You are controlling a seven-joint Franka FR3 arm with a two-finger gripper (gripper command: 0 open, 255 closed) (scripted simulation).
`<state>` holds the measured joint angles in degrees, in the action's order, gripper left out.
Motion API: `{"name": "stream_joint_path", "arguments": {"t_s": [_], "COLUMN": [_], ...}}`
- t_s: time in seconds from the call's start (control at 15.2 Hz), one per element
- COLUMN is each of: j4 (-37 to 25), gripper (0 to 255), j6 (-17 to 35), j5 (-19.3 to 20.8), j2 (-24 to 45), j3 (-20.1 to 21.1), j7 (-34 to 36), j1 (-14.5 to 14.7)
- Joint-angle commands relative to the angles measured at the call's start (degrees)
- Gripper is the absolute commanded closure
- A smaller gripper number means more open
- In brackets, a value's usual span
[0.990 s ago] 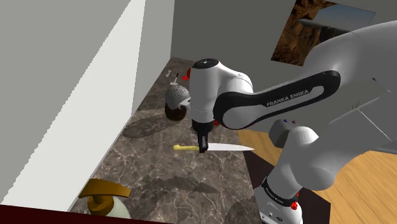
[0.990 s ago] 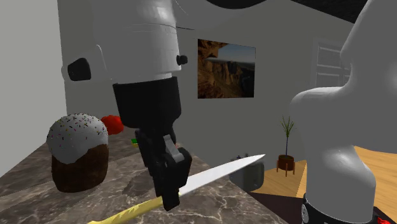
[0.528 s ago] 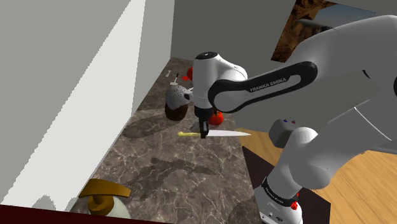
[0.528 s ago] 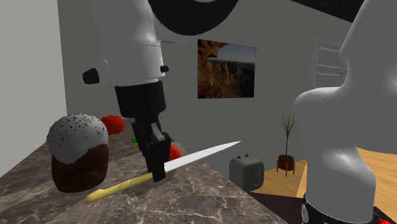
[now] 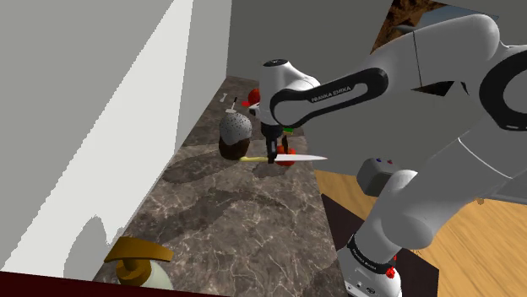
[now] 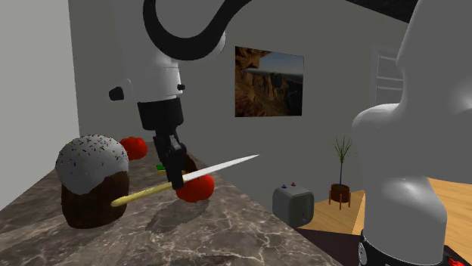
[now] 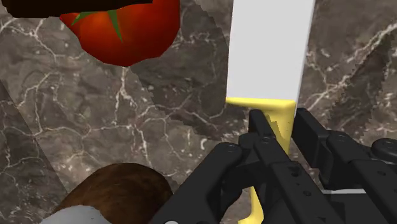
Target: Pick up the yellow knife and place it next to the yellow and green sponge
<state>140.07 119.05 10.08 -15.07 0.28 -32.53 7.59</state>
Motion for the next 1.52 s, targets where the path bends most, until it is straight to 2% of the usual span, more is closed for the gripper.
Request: {"name": "stream_joint_path", "arguments": {"t_s": [0.0, 0.59, 1.25, 1.45], "j4": [-2.4, -15.7, -36.8, -36.6], "gripper": [255, 255, 255, 255], "j6": [0.8, 1.4, -1.6, -0.4], "j5": [0.9, 1.6, -1.9, -2.1], "j2": [2.8, 14.9, 31.3, 32.3], "j3": [-1.8, -7.8, -11.7, -11.7], "j7": [-2.6, -13.3, -25.0, -25.1], "j1": [-1.4, -6.3, -12.2, -12.4]}}
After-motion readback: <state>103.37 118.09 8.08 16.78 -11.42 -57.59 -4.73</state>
